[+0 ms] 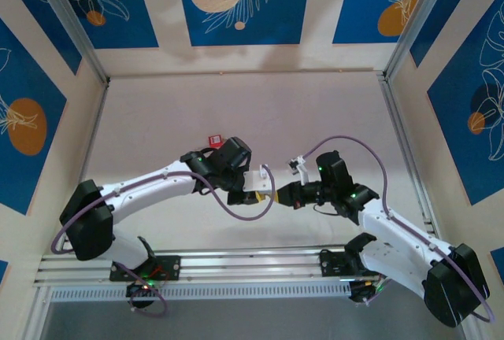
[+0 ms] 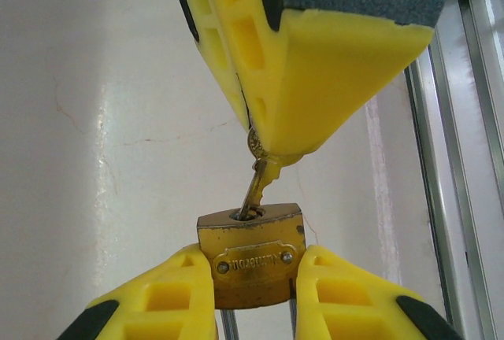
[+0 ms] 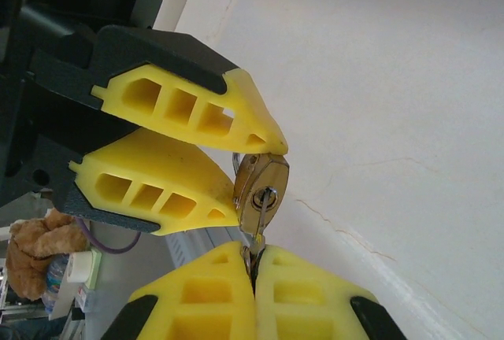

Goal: Unlock with the key

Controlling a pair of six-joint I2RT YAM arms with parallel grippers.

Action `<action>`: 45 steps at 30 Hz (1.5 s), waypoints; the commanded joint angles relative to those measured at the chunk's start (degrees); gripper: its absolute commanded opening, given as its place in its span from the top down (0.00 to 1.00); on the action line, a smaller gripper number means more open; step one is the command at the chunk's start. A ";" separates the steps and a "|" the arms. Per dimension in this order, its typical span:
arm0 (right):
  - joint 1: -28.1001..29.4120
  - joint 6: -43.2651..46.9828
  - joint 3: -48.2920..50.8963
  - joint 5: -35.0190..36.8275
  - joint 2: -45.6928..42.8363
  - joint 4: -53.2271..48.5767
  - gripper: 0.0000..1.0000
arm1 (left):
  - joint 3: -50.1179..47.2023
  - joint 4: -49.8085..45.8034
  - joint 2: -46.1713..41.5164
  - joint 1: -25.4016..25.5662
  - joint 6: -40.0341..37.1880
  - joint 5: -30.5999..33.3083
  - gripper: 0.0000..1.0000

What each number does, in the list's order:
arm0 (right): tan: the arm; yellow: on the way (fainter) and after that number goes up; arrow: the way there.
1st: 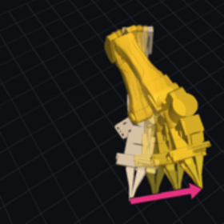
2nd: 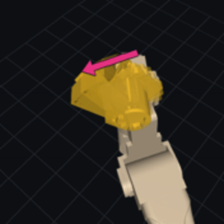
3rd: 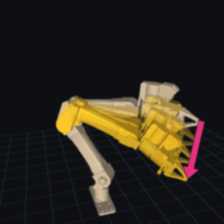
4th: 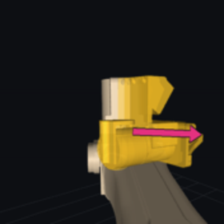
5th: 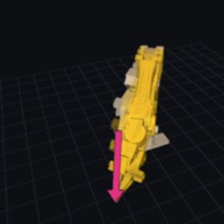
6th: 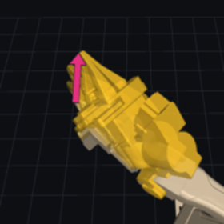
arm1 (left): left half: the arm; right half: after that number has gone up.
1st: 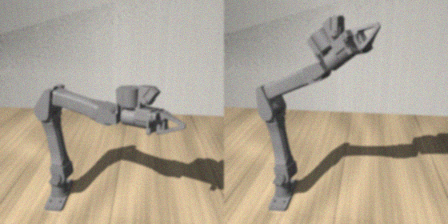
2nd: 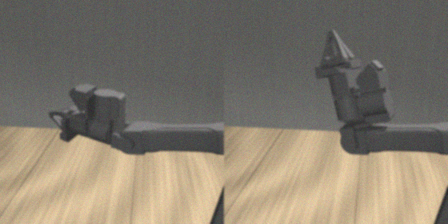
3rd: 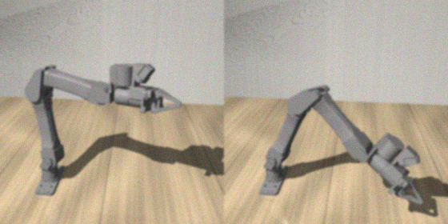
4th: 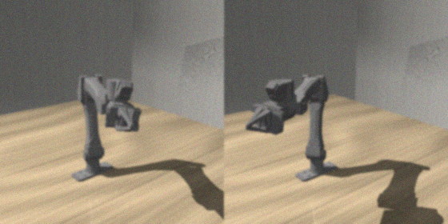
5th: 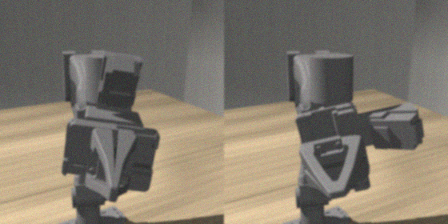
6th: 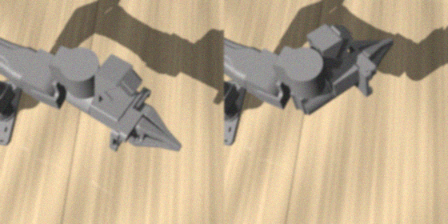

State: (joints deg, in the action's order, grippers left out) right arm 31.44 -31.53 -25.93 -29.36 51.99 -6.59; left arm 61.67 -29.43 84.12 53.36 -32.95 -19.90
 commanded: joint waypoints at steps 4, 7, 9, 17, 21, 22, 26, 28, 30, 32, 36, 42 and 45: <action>0.55 1.51 -0.85 2.48 2.65 2.24 1.00 | 5.13 8.78 -0.62 2.13 0.69 -10.51 0.84; 0.46 1.20 -0.55 1.53 2.81 4.00 1.00 | 5.04 9.51 -0.75 2.44 1.13 -11.04 0.84; 0.40 1.11 -0.43 1.05 3.15 4.99 1.00 | 5.04 9.91 -0.85 2.61 1.52 -11.43 0.84; -0.37 1.63 0.26 -0.19 3.77 6.19 1.00 | 4.53 11.53 -2.32 2.61 2.07 -12.51 0.85; -0.45 2.15 0.34 0.98 3.55 5.06 1.00 | 3.31 13.16 -3.14 2.49 1.58 -11.42 0.85; -0.50 2.32 0.19 1.78 3.33 4.49 1.00 | 3.01 13.34 -3.25 2.49 1.18 -11.13 0.85; -0.43 2.68 0.22 3.74 2.56 3.72 1.00 | 2.37 14.18 -3.67 2.53 0.43 -9.93 0.85; -0.44 2.57 0.36 4.97 1.81 3.62 1.00 | 1.68 15.22 -4.04 2.53 -0.27 -8.68 0.85; -0.43 2.36 0.62 6.71 0.81 3.50 1.00 | 1.18 15.62 -4.17 2.53 -1.46 -7.54 0.85; -0.41 2.30 0.95 8.37 -0.50 3.47 1.00 | 0.83 15.77 -4.21 2.53 -2.25 -6.67 0.85; -0.39 2.70 0.66 7.83 -1.28 3.68 1.00 | -1.44 18.44 -4.61 2.54 -4.05 -5.67 0.85; -0.31 3.07 0.51 6.91 -0.70 3.76 1.00 | -0.66 16.51 -3.53 2.56 -5.46 -5.55 0.85; -0.29 2.57 0.99 8.24 -1.53 2.99 1.00 | 0.29 14.07 -2.38 2.58 -6.22 -3.40 0.86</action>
State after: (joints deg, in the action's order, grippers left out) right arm 30.74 -29.82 -25.87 -25.34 50.11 -3.88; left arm 59.11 -21.91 82.46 53.39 -36.64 -15.84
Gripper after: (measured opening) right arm 0.062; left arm 0.200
